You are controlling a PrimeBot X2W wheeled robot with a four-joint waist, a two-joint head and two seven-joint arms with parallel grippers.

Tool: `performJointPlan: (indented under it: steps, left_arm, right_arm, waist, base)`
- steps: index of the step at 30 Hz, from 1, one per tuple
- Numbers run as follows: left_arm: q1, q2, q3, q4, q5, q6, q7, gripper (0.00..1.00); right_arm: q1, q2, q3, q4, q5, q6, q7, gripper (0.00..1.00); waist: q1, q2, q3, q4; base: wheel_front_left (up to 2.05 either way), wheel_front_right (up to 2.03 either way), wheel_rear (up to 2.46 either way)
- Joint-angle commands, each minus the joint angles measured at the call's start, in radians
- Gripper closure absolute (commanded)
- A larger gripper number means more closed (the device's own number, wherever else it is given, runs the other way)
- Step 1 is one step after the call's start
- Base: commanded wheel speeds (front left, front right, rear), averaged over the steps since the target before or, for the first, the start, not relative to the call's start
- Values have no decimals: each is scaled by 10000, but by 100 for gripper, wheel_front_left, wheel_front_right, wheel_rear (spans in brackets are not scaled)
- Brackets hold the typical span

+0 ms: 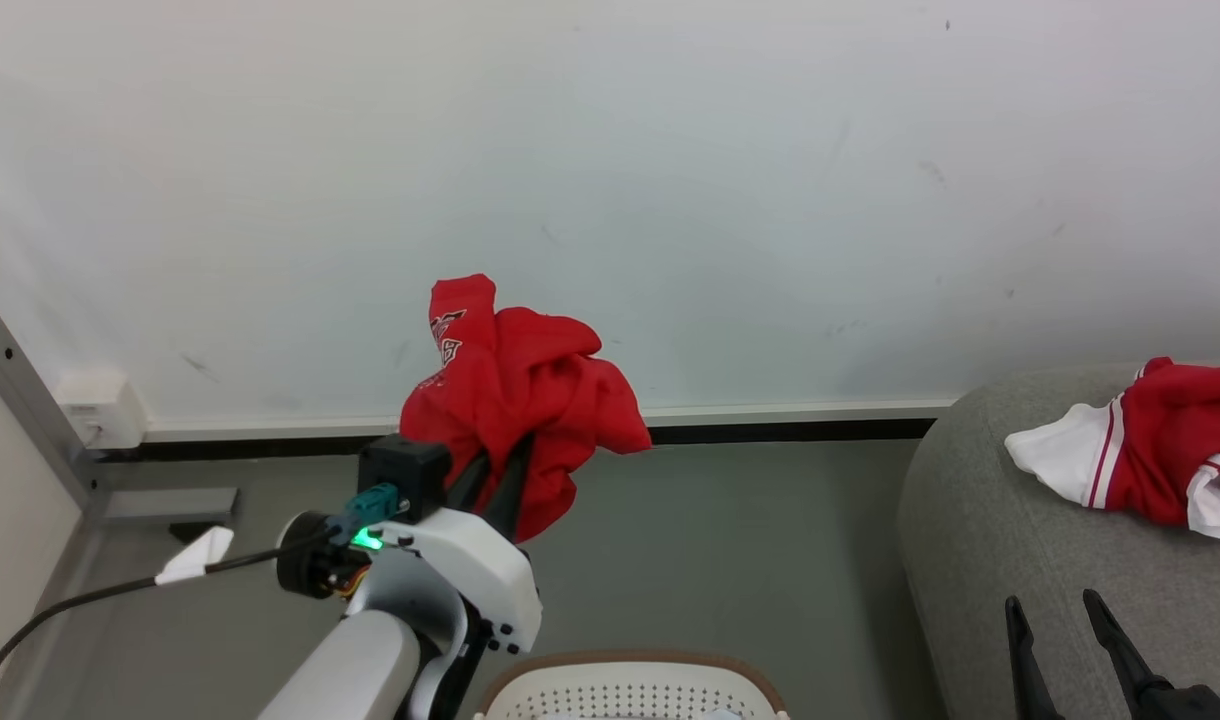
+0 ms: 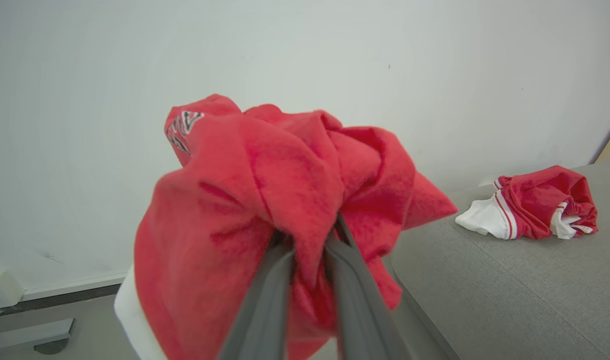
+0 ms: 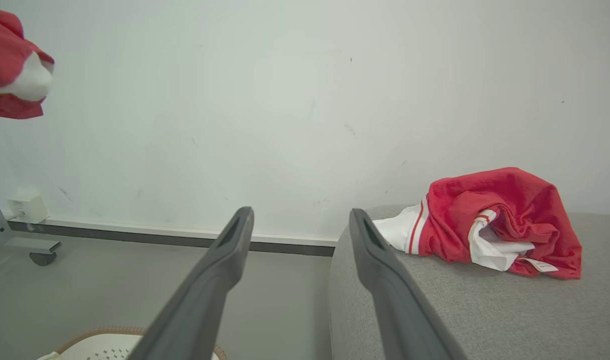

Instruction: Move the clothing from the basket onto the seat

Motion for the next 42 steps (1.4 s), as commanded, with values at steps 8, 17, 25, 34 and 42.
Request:
performJointPlan:
  steps: [8,17,25,34,42]
  left_arm:
    - [159,123,-88,-330,-28,69,120,100]
    - [99,-43,-342,-631,-65,24,230,100]
    - [-36,-265,-665,-748,-56,-84,316,100]
    - [-105,-549,-1106,-778,-53,-250,411,100]
    - [-213,-804,-1492,-819,-47,-401,469,100]
  right_arm:
    - [18,-37,49,-59,32,-26,-27,0]
    - [-602,-37,945,-103,-814,-26,-27,0]
    - [-1745,-37,2702,362,-1237,-26,-27,0]
    - [-3074,-41,4423,1060,-970,-26,-27,0]
    - [-4193,-39,5180,1592,-673,-26,-27,0]
  waist:
    - [1,-1,167,0]
    - [1,-1,271,-108]
    - [1,-1,372,-102]
    - [1,-1,423,47]
    - [1,-1,528,172]
  base:
    - [0,0,0]
    - [0,0,0]
    - [0,0,0]
    - [0,0,0]
    - [0,0,0]
